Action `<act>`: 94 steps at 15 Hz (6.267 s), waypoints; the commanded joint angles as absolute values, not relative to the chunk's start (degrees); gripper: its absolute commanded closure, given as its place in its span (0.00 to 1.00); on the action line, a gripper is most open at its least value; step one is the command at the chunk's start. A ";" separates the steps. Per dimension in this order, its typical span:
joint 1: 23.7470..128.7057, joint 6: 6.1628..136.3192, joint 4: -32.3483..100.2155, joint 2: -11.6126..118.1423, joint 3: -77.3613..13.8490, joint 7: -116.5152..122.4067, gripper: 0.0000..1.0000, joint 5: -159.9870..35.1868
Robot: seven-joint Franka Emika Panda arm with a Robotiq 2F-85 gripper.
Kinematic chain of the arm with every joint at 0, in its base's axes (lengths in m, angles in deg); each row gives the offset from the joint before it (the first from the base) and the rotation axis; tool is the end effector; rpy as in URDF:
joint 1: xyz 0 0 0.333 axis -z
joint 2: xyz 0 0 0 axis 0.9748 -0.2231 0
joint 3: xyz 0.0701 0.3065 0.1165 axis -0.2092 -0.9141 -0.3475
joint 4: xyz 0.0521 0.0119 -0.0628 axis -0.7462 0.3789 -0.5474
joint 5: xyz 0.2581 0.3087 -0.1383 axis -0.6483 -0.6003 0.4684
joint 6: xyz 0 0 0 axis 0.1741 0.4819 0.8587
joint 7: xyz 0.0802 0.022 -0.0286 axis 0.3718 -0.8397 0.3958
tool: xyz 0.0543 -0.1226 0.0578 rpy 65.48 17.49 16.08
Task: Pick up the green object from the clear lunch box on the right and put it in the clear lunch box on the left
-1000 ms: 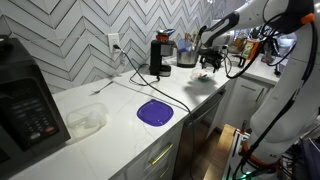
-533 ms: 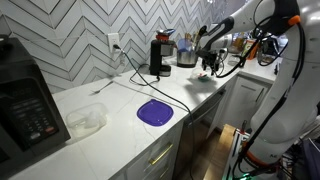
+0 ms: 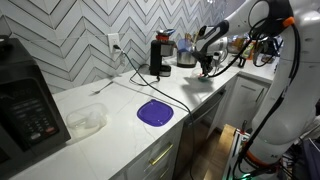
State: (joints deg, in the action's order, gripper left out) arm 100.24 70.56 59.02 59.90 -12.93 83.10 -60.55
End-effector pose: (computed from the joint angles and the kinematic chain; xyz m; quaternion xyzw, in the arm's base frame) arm 0.4341 -0.4485 0.3353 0.4442 -0.8914 0.0808 0.0398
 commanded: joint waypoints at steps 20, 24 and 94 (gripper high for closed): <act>96.89 68.79 70.00 93.60 -20.84 71.58 1.00 -54.41; 92.92 66.95 75.10 101.07 -28.09 68.27 1.00 -58.12; 60.98 77.21 46.45 60.46 -46.27 57.70 0.37 -73.74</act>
State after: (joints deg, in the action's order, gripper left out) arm 61.34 78.96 47.06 60.09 -47.04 54.46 -75.73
